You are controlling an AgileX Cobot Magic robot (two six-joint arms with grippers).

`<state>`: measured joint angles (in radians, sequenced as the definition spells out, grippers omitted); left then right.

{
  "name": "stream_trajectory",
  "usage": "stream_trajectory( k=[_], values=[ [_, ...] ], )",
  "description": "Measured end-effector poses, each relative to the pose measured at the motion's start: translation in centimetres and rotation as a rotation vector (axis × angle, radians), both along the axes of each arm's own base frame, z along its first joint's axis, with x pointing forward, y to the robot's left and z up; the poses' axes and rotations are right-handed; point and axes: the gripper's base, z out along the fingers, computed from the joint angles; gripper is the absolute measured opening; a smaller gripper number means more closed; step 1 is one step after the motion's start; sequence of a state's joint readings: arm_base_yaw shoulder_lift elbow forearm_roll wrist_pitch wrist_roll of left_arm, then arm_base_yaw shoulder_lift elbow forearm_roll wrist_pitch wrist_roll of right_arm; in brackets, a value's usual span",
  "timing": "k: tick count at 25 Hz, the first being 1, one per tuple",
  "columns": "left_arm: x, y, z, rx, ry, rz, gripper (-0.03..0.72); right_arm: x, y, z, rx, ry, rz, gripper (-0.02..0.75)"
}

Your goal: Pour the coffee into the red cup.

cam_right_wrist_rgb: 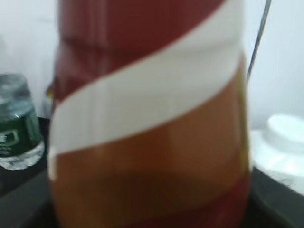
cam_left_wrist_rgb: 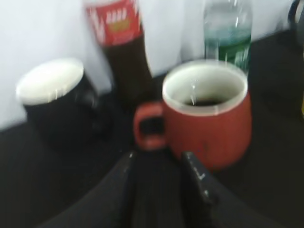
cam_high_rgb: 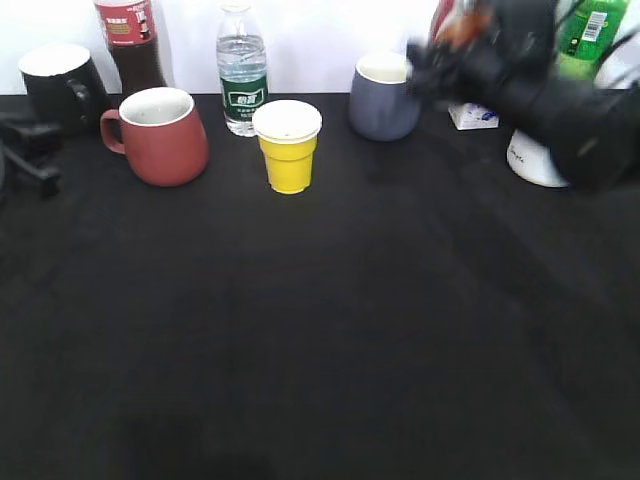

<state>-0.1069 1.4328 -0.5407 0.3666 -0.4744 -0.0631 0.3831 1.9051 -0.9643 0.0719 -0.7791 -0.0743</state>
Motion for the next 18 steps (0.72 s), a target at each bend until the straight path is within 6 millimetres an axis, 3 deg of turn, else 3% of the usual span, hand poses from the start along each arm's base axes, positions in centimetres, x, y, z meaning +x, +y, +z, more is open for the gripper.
stream_trajectory(
  k=[4, 9, 13, 15, 18],
  values=[
    [-1.0, -1.7, -0.5, 0.052, 0.097, -0.050, 0.241, 0.8, 0.3, -5.0, -0.013, 0.008, -0.005, 0.528],
    [-1.1, -1.7, -0.5, 0.056, 0.106, -0.049, 0.241, 0.9, 0.3, -9.6, -0.030, 0.050, -0.009, 0.528],
    [-1.1, -1.7, -0.5, 0.058, 0.108, -0.051, 0.241, 0.9, 0.2, -10.7, -0.007, 0.036, -0.012, 0.543],
    [-1.1, -1.7, -0.5, 0.059, 0.108, -0.051, 0.241, 0.9, 0.2, -10.6, -0.005, 0.030, -0.013, 0.641],
    [-1.1, -1.7, -0.5, 0.059, 0.109, -0.050, 0.241, 0.7, 0.0, -10.2, 0.003, 0.026, -0.028, 0.664]
  ],
)
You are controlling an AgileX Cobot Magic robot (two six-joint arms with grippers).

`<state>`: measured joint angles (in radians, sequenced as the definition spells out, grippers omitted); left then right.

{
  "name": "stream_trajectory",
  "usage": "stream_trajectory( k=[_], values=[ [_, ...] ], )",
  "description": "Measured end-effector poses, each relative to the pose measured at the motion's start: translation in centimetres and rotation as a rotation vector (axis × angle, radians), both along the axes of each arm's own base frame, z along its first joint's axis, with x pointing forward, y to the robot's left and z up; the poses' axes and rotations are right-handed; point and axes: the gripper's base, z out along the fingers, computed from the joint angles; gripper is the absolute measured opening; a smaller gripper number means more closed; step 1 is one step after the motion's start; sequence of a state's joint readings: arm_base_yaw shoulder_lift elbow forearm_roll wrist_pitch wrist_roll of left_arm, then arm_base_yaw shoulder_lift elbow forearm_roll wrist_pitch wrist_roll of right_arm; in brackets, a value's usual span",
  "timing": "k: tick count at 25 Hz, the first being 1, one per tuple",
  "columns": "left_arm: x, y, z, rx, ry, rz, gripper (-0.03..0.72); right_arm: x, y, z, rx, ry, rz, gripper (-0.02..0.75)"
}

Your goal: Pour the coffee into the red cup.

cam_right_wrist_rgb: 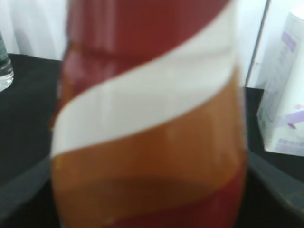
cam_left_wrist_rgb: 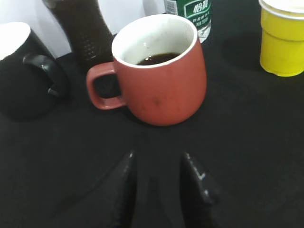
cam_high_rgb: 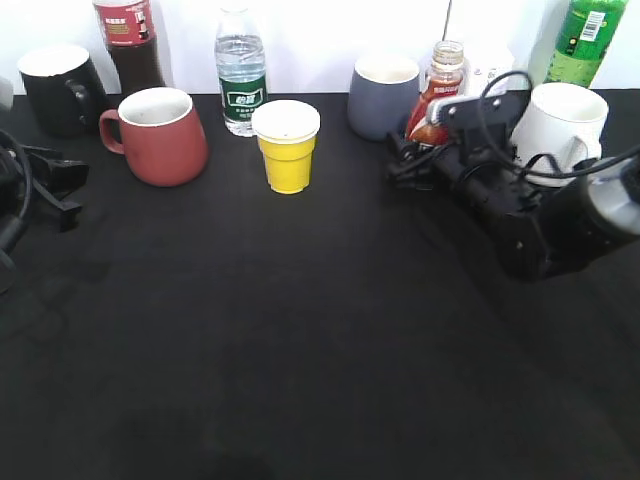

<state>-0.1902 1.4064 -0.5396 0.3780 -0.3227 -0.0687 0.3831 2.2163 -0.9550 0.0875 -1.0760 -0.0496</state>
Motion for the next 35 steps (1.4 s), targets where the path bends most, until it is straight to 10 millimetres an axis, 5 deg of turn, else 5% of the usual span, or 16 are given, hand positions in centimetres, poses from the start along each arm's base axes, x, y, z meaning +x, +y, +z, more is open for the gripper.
stream_trajectory(
  k=[6, 10, 14, 18, 20, 22, 25, 27, 31, 33, 35],
  values=[
    [-0.1, -0.1, -0.1, 0.007, 0.014, -0.001, 0.241, -5.2, -2.3, -0.3, -0.032, 0.080, -0.019, 0.648],
    [-0.2, 0.3, -0.7, -0.002, 0.144, 0.078, 0.241, -7.3, -3.0, 4.5, -0.035, 0.127, -0.011, 0.631],
    [-0.5, 0.2, 0.1, 0.075, 0.477, 0.233, 0.259, -8.6, -2.7, 9.7, -0.163, 0.625, 0.050, 0.596],
    [-1.2, 0.2, 2.2, 0.086, 0.770, 0.337, 0.444, -9.5, -2.5, 14.1, -0.271, 1.016, 0.086, 0.592],
    [-2.3, 0.2, 2.3, 0.104, 0.906, 0.356, 0.463, -10.0, -2.8, 15.0, -0.308, 1.124, 0.058, 0.589],
    [-3.7, 0.1, 2.4, 0.094, 1.055, 0.370, 0.463, -10.9, -3.6, 14.8, -0.395, 1.236, 0.024, 0.588],
    [-6.5, 0.0, 5.0, 0.011, 1.095, 0.350, 0.465, -12.2, -4.8, 15.2, -0.505, 1.346, -0.010, 0.588],
    [-8.9, 0.6, 8.2, -0.063, 0.957, 0.318, 0.466, -13.6, -5.3, 17.8, -0.475, 1.275, -0.010, 0.588],
    [-17.1, 2.8, 13.9, -0.207, 0.567, 0.248, 0.466, -18.8, -7.4, 25.1, -0.351, 0.978, -0.007, 0.588],
    [-20.3, 3.9, 13.6, -0.225, 0.459, 0.241, 0.466, -22.1, -8.7, 27.5, -0.283, 0.825, -0.005, 0.588],
    [-23.0, 4.7, 12.1, -0.244, 0.386, 0.233, 0.466, -25.3, -10.0, 27.6, -0.244, 0.729, -0.001, 0.587]
  ],
)
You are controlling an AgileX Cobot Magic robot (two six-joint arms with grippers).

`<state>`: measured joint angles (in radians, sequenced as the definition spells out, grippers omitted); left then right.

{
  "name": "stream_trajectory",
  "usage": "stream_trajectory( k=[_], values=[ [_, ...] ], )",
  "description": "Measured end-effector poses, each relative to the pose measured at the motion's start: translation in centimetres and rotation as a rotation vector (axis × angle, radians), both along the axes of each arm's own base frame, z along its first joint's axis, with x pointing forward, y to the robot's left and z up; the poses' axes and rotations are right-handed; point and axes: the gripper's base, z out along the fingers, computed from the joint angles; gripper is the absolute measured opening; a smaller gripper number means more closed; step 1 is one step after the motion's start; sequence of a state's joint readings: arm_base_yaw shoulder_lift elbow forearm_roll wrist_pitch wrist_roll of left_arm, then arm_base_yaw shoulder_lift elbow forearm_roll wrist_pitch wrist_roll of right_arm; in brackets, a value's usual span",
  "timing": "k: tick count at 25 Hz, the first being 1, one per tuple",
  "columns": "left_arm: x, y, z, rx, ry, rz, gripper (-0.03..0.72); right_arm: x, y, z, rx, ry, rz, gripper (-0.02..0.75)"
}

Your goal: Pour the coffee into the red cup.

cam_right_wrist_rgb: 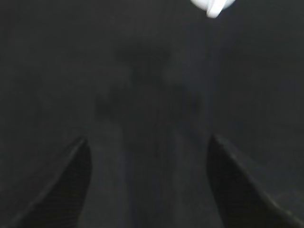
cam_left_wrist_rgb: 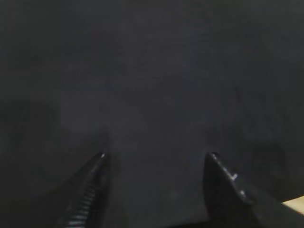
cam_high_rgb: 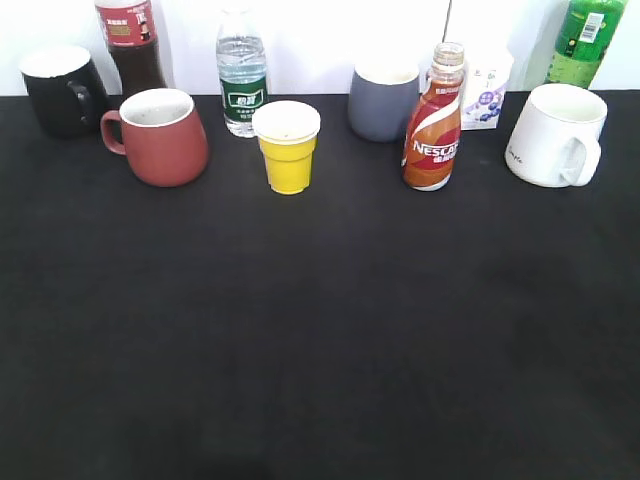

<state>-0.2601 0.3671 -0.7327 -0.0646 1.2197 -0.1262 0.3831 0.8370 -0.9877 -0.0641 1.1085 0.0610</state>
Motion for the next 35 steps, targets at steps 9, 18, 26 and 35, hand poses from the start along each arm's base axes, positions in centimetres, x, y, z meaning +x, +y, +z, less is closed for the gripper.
stream_trajectory(
  k=[9, 18, 26, 35],
  values=[
    [-0.7, 0.6, -4.6, 0.008, -0.112, 0.022, 0.466, -8.1, -3.3, -9.9, 0.013, -0.054, 0.000, 0.585],
    [-0.6, 0.6, -4.5, 0.012, -0.115, 0.024, 0.466, -8.1, -3.3, -9.8, 0.019, -0.059, 0.002, 0.607],
    [-0.5, 0.6, -4.5, 0.011, -0.118, 0.024, 0.466, -8.1, -3.2, -9.8, 0.025, -0.057, 0.003, 0.506],
    [-0.9, 1.1, -4.5, 0.017, -0.148, 0.218, 0.342, -9.8, -4.3, -9.3, 0.062, -0.179, -0.127, 0.505]
  ],
)
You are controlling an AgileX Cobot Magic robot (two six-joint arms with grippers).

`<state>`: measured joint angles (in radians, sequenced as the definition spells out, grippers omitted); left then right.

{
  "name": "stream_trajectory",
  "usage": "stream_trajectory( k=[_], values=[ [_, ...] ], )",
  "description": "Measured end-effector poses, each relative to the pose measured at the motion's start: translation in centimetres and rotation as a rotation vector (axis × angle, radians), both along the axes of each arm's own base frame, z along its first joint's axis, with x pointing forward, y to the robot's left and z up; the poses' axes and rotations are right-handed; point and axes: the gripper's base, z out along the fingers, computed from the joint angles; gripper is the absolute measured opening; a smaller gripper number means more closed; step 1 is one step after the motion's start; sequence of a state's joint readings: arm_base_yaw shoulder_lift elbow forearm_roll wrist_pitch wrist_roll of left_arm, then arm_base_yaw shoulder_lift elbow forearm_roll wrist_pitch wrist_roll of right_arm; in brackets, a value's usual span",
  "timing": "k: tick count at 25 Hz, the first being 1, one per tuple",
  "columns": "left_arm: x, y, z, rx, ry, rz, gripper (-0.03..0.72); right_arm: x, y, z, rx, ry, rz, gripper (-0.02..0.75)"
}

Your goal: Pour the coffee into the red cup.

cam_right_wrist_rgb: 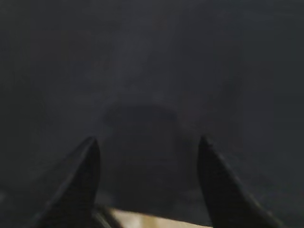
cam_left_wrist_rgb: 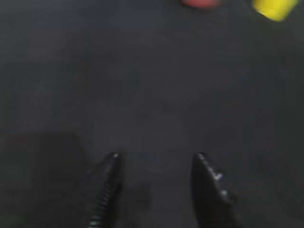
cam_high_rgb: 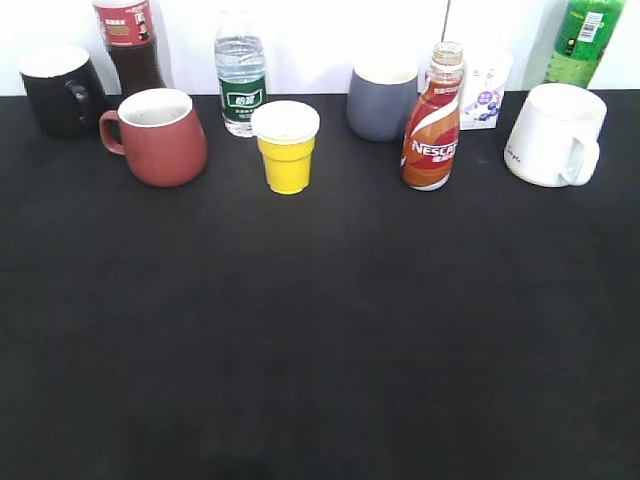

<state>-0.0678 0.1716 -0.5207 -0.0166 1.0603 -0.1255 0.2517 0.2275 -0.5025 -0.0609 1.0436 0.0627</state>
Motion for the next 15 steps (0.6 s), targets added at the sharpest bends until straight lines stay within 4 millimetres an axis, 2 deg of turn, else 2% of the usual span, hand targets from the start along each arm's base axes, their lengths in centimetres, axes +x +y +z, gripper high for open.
stream_trajectory(
  k=[3, 5, 7, 15],
  values=[
    [-2.0, 0.1, 0.1, -0.002, -0.124, 0.104, 0.272, -1.5, -0.6, 0.2, 0.019, -0.101, -0.148, 0.505],
    [-2.8, 0.1, 0.1, 0.001, -0.176, 0.141, 0.242, -2.6, -0.7, 0.3, 0.029, -0.166, -0.166, 0.505],
    [-2.8, 0.1, 0.1, 0.001, -0.178, 0.146, 0.239, -3.5, -0.8, 0.3, 0.039, -0.225, -0.166, 0.505],
    [-2.8, 0.1, 0.1, 0.001, -0.178, 0.146, 0.239, -3.6, -0.8, 0.3, 0.041, -0.233, -0.166, 0.505]
  ],
)
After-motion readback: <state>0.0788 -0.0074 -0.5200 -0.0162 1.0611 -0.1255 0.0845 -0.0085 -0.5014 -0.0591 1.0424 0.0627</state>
